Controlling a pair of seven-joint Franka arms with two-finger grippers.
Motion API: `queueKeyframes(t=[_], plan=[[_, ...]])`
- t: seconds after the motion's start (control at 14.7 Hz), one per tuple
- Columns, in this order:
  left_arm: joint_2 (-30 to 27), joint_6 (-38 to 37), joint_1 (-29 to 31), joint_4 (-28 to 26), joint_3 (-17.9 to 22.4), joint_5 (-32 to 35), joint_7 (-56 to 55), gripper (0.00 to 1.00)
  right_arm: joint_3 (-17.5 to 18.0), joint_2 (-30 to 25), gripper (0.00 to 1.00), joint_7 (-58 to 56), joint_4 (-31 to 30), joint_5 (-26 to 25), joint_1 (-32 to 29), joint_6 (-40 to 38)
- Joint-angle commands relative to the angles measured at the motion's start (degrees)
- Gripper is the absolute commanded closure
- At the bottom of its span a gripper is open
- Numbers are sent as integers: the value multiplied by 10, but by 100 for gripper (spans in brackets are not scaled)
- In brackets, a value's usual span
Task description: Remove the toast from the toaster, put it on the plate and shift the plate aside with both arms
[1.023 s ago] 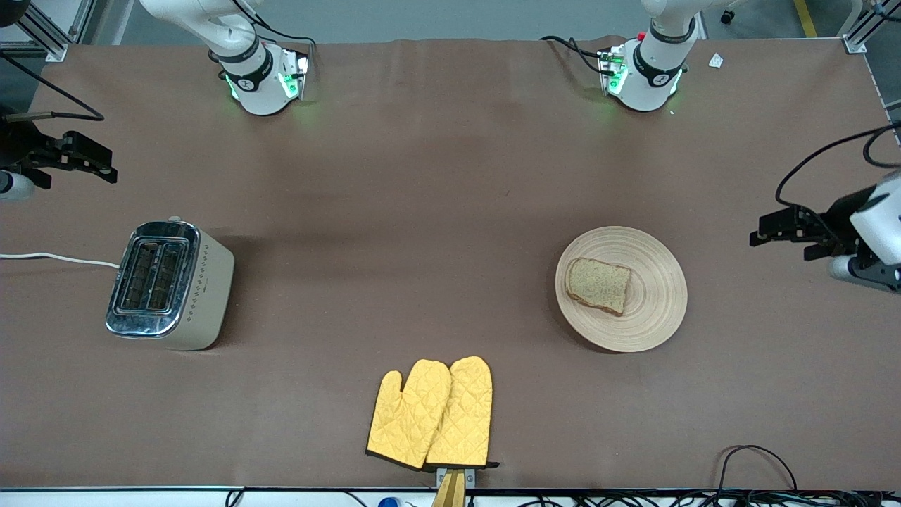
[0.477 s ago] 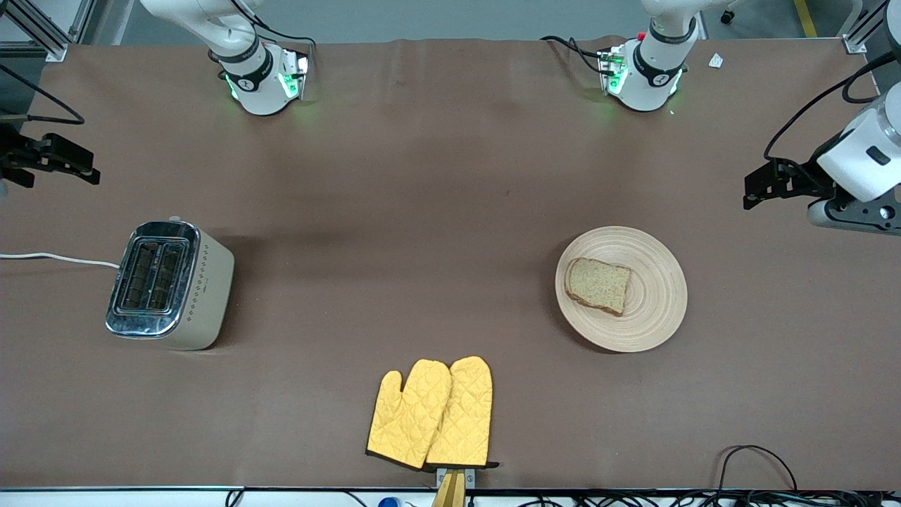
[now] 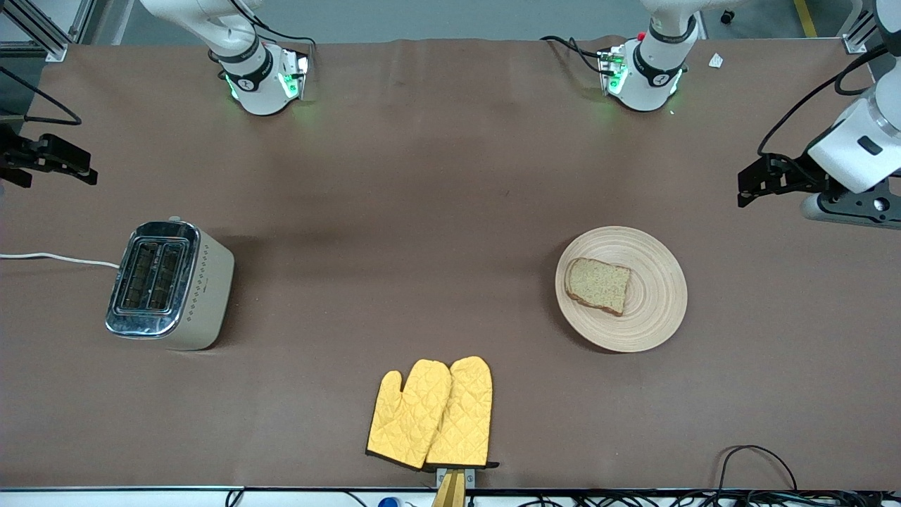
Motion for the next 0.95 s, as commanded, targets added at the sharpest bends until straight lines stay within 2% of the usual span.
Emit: queueKeyframes(t=[0.0,0.2,0.34,0.48,0.89], plan=[[-17,-8,-52,-2,57,5,-3,0,3,3,0,-6,8,0,-5,-6],[-36,-8,-125,-13,133,3,-2,0,3,3,0,-6,8,0,-5,-5],[-38,0,-138,-17,143,3,-2,0,4,3,0,-5,8,0,-5,-6],[-52,30,-172,-41,177,5,-9,0,3,3,0,-6,8,0,-5,-6],[-30,32,-163,-25,176,-2,-14,0,4,3,0,-6,8,0,-5,-6]])
